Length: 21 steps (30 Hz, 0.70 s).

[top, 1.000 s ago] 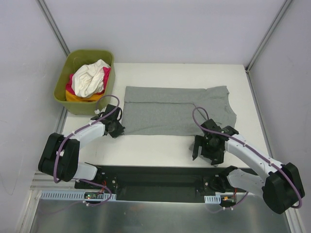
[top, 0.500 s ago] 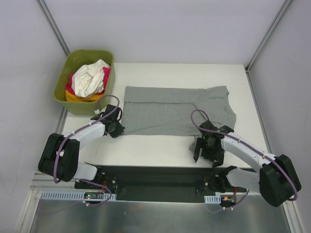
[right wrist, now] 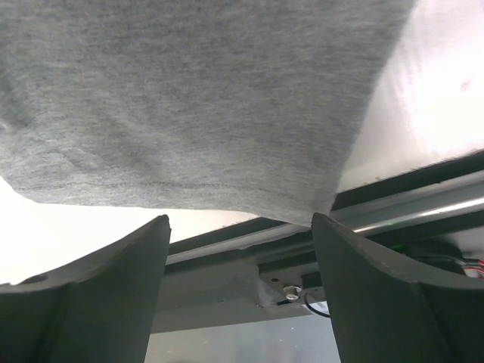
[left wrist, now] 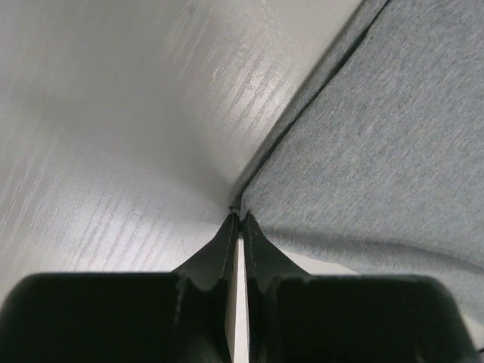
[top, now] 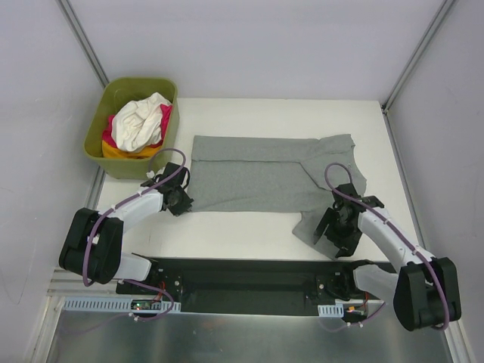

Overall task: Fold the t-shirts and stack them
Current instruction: Grap the side of the flattened tshirt closest away from the robot with both arms

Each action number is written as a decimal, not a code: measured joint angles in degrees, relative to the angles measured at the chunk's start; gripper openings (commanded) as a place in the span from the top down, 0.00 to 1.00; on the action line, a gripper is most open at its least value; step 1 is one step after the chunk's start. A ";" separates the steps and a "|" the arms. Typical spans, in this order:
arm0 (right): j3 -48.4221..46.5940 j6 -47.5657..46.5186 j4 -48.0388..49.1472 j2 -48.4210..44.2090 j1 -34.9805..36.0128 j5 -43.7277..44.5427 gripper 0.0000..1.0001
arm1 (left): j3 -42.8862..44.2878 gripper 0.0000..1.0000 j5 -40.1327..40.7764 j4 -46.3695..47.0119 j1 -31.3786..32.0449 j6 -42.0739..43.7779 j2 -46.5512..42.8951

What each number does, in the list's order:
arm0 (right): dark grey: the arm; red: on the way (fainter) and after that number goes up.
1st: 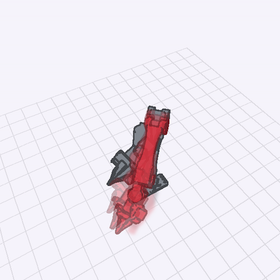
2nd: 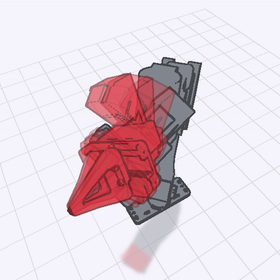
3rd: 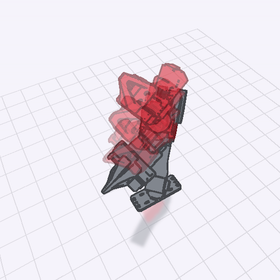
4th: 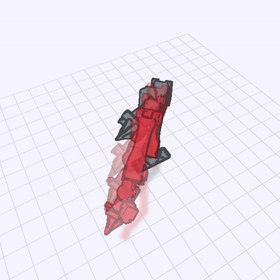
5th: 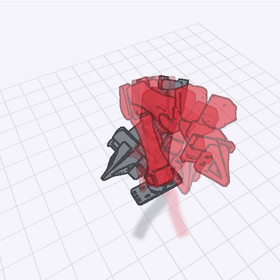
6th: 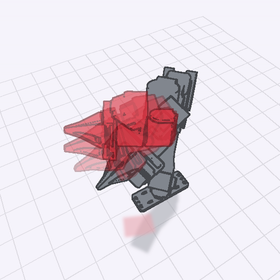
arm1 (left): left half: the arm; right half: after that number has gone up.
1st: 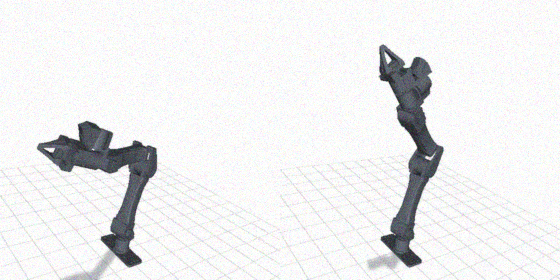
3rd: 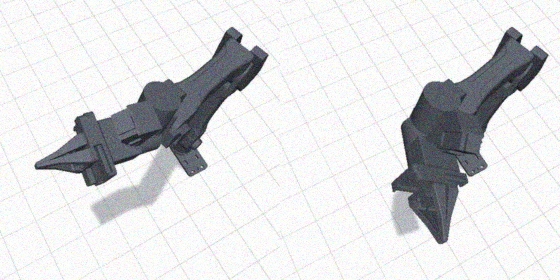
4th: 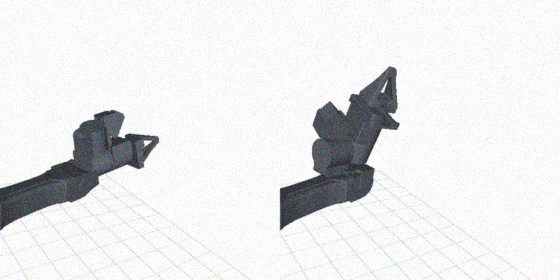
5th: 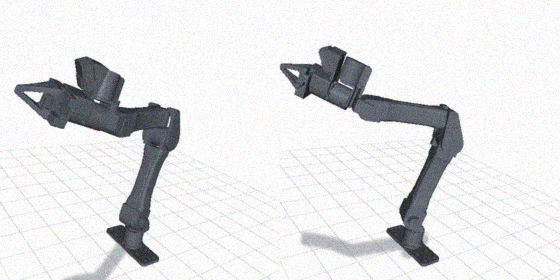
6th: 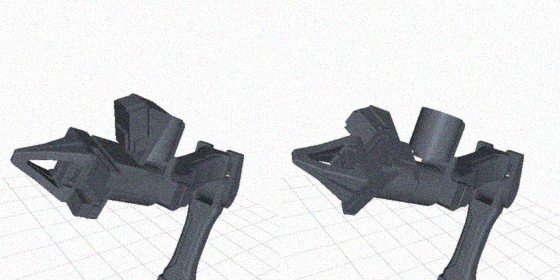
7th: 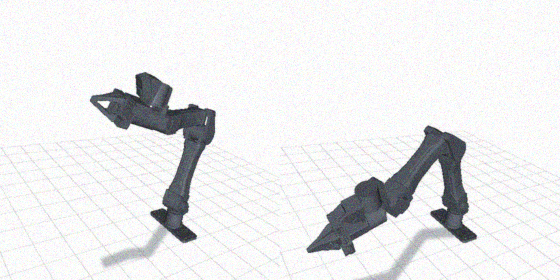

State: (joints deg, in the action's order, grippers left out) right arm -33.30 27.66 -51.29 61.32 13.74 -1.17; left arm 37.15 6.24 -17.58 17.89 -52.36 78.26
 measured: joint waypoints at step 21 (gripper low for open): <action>-2.43 -6.03 4.37 15.58 -0.04 -4.48 0.99 | 0.57 1.00 0.00 -2.29 0.00 0.31 -0.02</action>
State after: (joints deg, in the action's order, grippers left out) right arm -35.73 21.63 -46.92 76.90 13.69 -5.65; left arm 37.71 6.24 -19.88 17.89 -52.05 78.24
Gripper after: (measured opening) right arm 0.098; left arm 0.009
